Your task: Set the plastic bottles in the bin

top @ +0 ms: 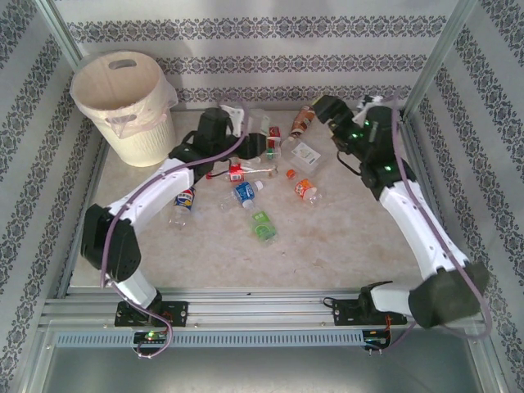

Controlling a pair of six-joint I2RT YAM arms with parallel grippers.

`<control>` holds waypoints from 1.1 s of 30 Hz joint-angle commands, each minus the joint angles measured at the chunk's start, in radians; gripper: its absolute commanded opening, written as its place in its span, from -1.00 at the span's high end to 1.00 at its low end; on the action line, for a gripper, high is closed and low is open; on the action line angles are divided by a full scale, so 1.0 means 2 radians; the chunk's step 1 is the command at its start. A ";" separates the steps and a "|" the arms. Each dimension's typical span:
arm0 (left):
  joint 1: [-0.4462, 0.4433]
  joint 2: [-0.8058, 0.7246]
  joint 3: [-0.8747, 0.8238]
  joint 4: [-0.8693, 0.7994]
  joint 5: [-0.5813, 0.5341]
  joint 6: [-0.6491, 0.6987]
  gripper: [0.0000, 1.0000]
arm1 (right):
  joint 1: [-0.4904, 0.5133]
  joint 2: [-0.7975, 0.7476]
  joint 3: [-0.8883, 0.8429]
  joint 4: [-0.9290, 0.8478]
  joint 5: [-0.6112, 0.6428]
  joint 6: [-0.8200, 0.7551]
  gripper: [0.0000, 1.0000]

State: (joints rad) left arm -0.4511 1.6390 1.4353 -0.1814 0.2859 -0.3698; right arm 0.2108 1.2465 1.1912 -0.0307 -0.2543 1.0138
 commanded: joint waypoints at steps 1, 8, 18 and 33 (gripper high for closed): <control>0.040 -0.047 0.008 -0.031 -0.115 0.000 0.02 | -0.007 -0.059 -0.060 -0.023 0.037 -0.029 -0.96; 0.118 -0.085 0.059 -0.087 -0.224 0.017 0.05 | -0.010 -0.172 -0.207 -0.006 0.103 -0.030 -0.96; 0.192 -0.060 0.106 0.011 -0.299 0.040 0.02 | -0.007 -0.199 -0.229 0.033 0.047 -0.081 -0.96; 0.249 0.102 0.208 0.133 -0.359 0.093 0.01 | 0.029 -0.213 -0.227 0.075 0.043 -0.202 -0.96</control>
State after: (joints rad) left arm 0.0120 1.8198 1.7916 0.0242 -0.4164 -0.2092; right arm 0.2565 0.8379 0.7113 0.1089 -0.1474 0.6674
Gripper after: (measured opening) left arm 0.580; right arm 0.980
